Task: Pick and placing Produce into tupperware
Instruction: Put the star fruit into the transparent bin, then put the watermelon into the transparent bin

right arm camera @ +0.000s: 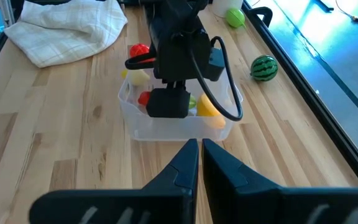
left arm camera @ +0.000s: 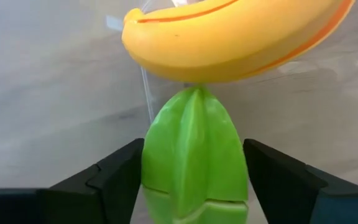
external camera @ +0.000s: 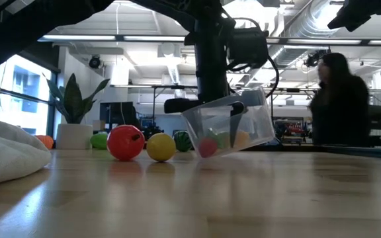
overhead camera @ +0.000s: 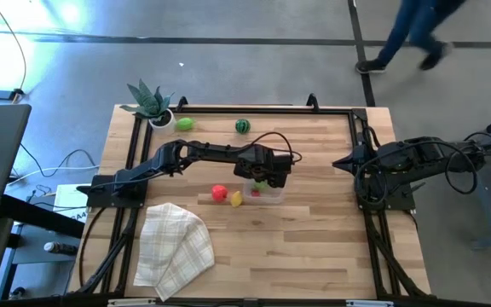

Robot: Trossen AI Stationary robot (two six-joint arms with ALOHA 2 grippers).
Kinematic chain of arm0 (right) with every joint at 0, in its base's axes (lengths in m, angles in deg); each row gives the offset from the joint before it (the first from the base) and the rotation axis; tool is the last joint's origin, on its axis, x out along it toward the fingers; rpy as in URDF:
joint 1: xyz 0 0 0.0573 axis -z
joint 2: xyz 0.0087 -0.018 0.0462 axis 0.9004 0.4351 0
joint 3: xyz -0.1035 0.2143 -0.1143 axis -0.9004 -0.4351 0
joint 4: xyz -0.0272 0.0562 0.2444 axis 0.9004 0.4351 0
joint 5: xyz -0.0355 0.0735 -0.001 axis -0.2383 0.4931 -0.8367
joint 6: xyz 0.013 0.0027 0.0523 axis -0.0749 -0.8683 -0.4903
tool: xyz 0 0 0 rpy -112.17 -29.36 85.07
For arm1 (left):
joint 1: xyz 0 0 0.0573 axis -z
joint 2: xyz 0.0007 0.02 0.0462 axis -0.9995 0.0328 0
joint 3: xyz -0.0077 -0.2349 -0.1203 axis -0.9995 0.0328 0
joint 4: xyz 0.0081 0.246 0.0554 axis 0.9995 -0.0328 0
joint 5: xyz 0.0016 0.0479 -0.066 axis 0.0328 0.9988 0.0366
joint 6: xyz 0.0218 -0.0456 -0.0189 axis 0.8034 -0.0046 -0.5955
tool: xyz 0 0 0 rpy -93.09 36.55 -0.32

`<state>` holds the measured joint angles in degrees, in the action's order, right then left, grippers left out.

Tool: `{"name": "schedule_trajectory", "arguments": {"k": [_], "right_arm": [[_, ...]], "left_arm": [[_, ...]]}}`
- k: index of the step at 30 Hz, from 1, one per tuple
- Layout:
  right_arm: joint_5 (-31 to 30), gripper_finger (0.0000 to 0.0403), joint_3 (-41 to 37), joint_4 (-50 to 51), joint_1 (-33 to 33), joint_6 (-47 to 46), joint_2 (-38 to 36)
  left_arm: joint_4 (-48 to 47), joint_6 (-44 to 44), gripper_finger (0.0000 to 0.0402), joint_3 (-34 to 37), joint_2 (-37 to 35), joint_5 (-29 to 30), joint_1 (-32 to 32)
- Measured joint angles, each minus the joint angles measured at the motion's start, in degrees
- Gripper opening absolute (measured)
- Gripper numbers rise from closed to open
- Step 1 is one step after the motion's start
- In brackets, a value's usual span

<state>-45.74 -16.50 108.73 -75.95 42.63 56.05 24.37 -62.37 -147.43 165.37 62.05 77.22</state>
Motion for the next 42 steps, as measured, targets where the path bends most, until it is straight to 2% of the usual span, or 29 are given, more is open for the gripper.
{"name": "schedule_trajectory", "arguments": {"k": [12, 21, 32, 36, 42], "right_arm": [[0.00, 0.0011, 0.00, 0.00, 0.00, 0.00, 0.01], [0.00, 0.0011, 0.00, 0.00, 0.00, 0.00, 0.00], [0.00, 0.0011, 0.00, 0.00, 0.00, 0.00, 0.01], [0.01, 0.0011, 0.00, 0.00, 0.02, 0.00, 0.00], [-0.01, 0.0011, 0.00, 0.00, 0.01, 0.00, 0.00]], "left_arm": [[-0.65, 0.82, 0.0266, -0.07, -0.11, 0.02, 0.00], [-5.61, 0.31, 0.0266, -6.38, -0.17, 4.58, 0.01], [-6.20, 0.47, 0.0266, -6.72, -0.24, 4.64, 0.02], [-9.46, 3.41, 0.0266, -9.93, -0.22, 4.69, 0.02], [-14.50, 9.49, 0.0266, -15.84, -0.59, 9.14, 0.02]]}}
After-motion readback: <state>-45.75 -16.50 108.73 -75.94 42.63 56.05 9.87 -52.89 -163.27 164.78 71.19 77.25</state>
